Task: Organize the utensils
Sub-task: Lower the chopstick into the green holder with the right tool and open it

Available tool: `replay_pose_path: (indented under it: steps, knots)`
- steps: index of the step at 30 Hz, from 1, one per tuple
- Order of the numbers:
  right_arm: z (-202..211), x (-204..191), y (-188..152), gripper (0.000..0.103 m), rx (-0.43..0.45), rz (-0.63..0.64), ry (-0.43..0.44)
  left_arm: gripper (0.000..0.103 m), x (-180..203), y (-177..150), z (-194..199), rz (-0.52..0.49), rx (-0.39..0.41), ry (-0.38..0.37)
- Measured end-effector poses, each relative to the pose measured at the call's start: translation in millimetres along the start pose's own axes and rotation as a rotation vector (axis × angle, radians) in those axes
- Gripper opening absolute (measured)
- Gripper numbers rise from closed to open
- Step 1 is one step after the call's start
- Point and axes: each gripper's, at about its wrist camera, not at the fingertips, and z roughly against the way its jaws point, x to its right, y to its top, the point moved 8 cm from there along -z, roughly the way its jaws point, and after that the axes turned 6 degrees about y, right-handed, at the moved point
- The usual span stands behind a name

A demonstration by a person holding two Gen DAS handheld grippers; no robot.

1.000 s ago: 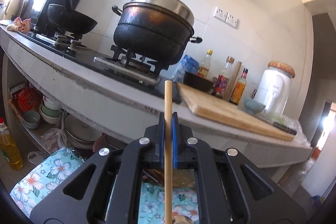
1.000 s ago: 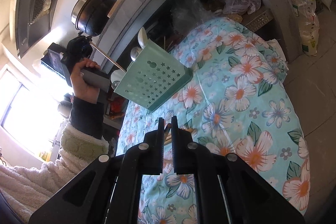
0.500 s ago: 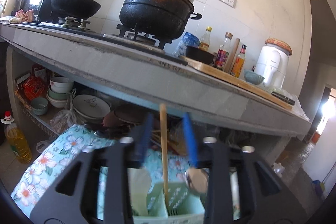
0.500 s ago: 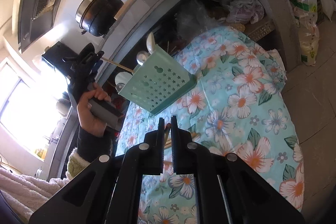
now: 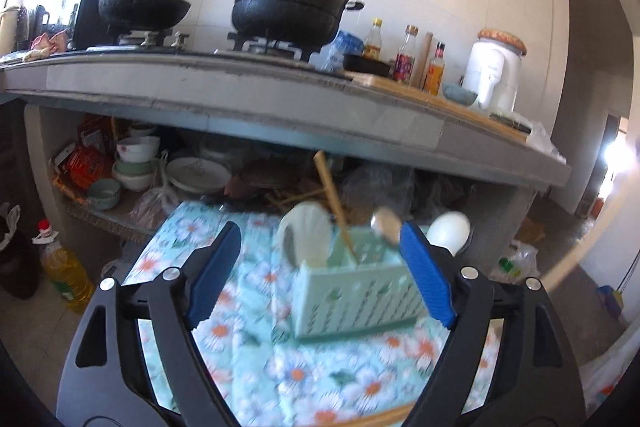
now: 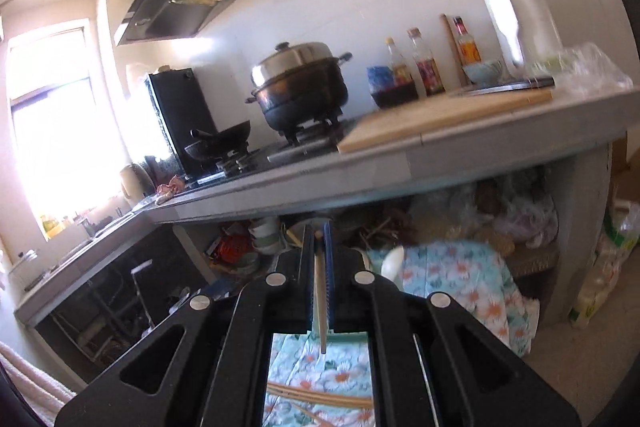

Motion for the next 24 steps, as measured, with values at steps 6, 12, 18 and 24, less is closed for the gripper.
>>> replay_pose_path:
  steps: [6,12,18,24]
  knots:
    - [-54,-29,44,0.005,0.026,0.17,-0.037,0.08,-28,-57,15,-0.045,-0.121,0.033]
    - [-127,-34,31,0.005,-0.051,0.286,-0.111,0.082,-52,-90,27,-0.068,-0.174,0.092]
    - [-170,-26,-9,0.005,-0.124,0.364,-0.163,0.083,-51,-99,30,-0.117,-0.186,0.092]
    - [-163,-37,-41,0.015,-0.197,0.339,-0.073,0.083,-40,-108,27,-0.163,-0.198,0.073]
